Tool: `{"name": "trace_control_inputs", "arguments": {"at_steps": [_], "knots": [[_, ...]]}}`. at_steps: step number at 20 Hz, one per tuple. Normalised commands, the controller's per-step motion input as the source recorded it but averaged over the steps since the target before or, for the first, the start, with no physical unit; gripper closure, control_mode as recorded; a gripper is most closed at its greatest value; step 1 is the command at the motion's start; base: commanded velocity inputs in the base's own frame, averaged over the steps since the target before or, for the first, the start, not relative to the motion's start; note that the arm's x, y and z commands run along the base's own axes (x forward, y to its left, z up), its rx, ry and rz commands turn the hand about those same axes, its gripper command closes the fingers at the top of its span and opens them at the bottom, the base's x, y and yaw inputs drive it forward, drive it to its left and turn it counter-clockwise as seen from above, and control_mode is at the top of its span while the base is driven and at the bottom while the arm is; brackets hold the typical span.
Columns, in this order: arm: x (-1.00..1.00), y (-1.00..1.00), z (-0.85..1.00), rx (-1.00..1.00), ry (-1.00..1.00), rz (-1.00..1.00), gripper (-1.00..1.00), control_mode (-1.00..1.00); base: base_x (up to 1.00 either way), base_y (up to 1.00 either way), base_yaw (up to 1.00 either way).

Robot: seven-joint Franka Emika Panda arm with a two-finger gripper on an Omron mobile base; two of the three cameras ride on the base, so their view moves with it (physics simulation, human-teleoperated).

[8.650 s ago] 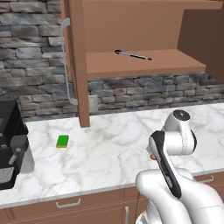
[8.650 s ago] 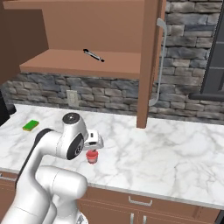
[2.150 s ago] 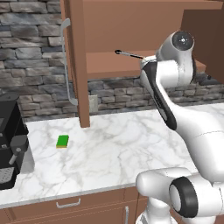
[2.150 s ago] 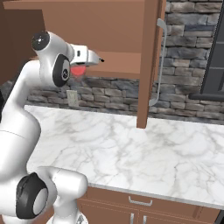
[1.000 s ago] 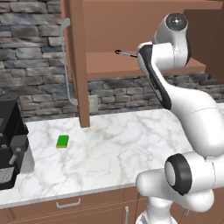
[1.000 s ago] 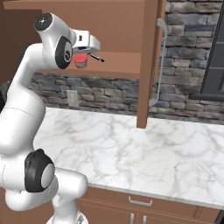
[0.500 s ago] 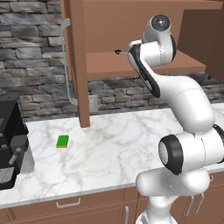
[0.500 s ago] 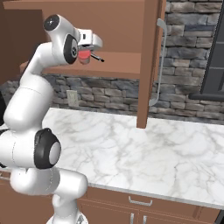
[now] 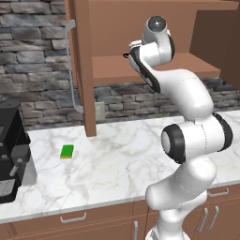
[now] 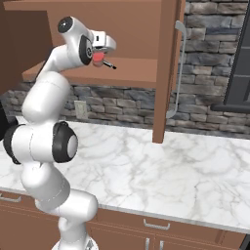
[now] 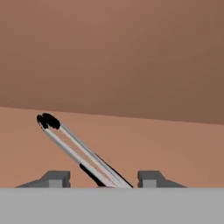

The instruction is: Pick the jam and jam from the counter and place them in the cabinets closest to them.

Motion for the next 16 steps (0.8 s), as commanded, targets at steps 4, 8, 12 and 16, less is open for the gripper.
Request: {"name": "trace_control_inputs", "arguments": {"at_steps": [4, 8, 12, 16], "knots": [[0.22, 0.04, 0.01, 0.0, 0.0, -0.02, -1.0, -1.0, 0.0, 0.0, 0.0], [-0.02, 0.0, 0.05, 0.0, 0.01, 0.0, -1.0, -1.0, 0.0, 0.0, 0.0], [-0.37, 0.0, 0.02, 0.0, 0.0, 0.0, -1.0, -1.0, 0.0, 0.0, 0.0], [-0.83, -0.05, 0.0, 0.0, -0.01, 0.01, -1.0, -1.0, 0.0, 0.0, 0.0]]}}
